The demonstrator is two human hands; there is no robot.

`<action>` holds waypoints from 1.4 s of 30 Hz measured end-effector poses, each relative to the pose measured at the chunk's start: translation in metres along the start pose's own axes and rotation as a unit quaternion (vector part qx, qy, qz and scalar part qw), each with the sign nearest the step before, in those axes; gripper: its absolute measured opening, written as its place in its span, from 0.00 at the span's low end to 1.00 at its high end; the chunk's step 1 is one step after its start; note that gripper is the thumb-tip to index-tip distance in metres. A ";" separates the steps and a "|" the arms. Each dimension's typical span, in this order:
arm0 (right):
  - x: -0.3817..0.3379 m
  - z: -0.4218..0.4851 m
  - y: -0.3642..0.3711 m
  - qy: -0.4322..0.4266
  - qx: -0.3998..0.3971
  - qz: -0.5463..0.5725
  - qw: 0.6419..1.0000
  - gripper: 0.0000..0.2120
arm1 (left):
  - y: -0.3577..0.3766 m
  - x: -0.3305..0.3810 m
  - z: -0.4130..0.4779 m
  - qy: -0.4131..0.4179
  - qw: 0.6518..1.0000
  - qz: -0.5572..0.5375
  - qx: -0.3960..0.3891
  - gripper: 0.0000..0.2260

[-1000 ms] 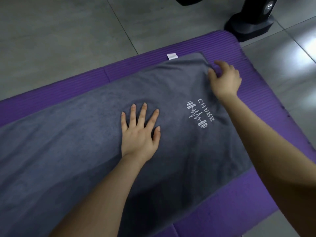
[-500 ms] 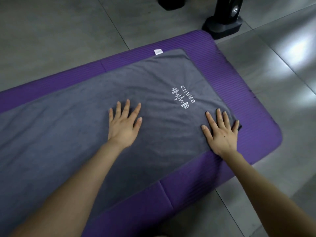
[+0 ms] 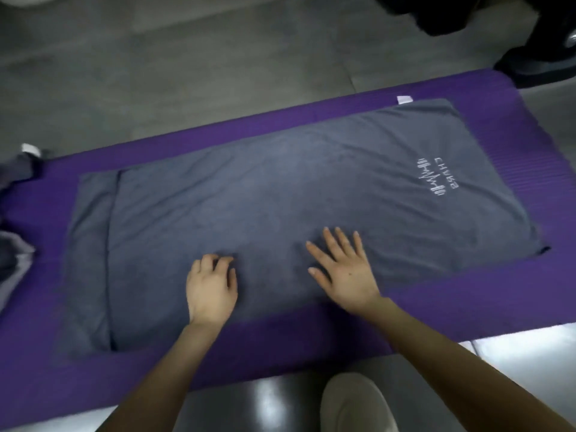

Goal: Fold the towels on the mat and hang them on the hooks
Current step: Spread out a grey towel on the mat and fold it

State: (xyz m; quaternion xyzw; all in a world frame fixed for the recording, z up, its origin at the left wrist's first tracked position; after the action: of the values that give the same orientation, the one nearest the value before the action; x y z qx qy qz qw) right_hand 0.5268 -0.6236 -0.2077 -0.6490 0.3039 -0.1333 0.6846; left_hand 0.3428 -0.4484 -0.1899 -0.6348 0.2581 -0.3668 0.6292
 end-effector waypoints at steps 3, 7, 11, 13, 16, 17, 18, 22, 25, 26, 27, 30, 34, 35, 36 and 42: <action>-0.061 0.008 0.017 -0.088 -0.034 -0.020 0.995 0.23 | -0.015 -0.056 -0.027 -0.153 0.988 0.036 0.013 0.09; -0.102 0.010 0.035 -0.126 -0.067 -0.038 0.989 0.24 | -0.033 -0.121 -0.062 -0.319 0.946 0.051 -0.027 0.10; -0.107 0.007 0.050 -0.127 -0.078 -0.055 0.987 0.24 | -0.038 -0.166 -0.085 -0.394 0.912 0.039 -0.107 0.13; -0.105 0.004 0.053 -0.129 -0.068 -0.052 0.988 0.24 | -0.036 -0.180 -0.092 -0.344 0.923 0.053 -0.164 0.14; -0.103 -0.003 0.055 -0.138 -0.058 -0.060 0.987 0.24 | -0.036 -0.188 -0.104 -0.271 0.938 0.060 -0.209 0.18; -0.102 -0.005 0.055 -0.140 -0.058 -0.062 0.987 0.24 | -0.039 -0.188 -0.106 -0.265 0.938 0.076 -0.210 0.16; -0.102 -0.005 0.055 -0.141 -0.056 -0.063 0.986 0.24 | -0.042 -0.185 -0.105 -0.264 0.938 0.100 -0.201 0.15; -0.099 -0.003 0.042 -0.124 -0.032 -0.029 0.991 0.27 | -0.051 -0.154 -0.069 -0.191 0.967 0.133 -0.104 0.11; -0.075 -0.003 0.023 -0.045 0.042 0.022 0.998 0.25 | -0.051 -0.113 -0.023 -0.090 0.989 0.083 -0.079 0.14; -0.060 -0.004 0.018 -0.004 0.069 0.033 0.997 0.24 | -0.050 -0.096 -0.008 -0.059 0.994 0.058 -0.077 0.15; -0.043 -0.004 0.013 0.041 0.091 0.038 0.994 0.24 | -0.047 -0.079 0.005 -0.030 0.996 0.032 -0.076 0.17; 0.023 -0.007 -0.003 0.180 0.137 0.034 0.974 0.24 | -0.034 -0.028 0.038 0.062 0.994 -0.031 -0.084 0.18; 0.121 -0.018 -0.030 0.357 0.166 0.015 0.919 0.26 | -0.015 0.034 0.063 0.159 0.980 -0.078 -0.094 0.17; 0.144 -0.022 -0.036 0.398 0.168 0.009 0.902 0.28 | -0.009 0.047 0.066 0.177 0.976 -0.086 -0.096 0.17; 0.166 -0.027 -0.041 0.436 0.167 0.005 0.884 0.30 | -0.004 0.060 0.067 0.187 0.972 -0.092 -0.104 0.16; 0.245 -0.037 -0.054 0.551 0.114 0.016 0.826 0.29 | 0.016 0.092 0.071 0.156 0.969 -0.054 -0.182 0.19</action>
State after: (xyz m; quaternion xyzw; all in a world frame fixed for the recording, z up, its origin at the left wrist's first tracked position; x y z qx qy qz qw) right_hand 0.7073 -0.8009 -0.2138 -0.3800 0.6237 -0.4917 0.4742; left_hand 0.4558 -0.4795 -0.1884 -0.6868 0.3805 -0.4415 0.4342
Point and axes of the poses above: each hand's wrist, its own z-axis towards the middle knuckle, its own y-axis out of the palm, x = y × z, the point moved 2 cm from there along z, towards the middle knuckle, and after that the axes turned 8 degrees about y, right-handed, at the moved point
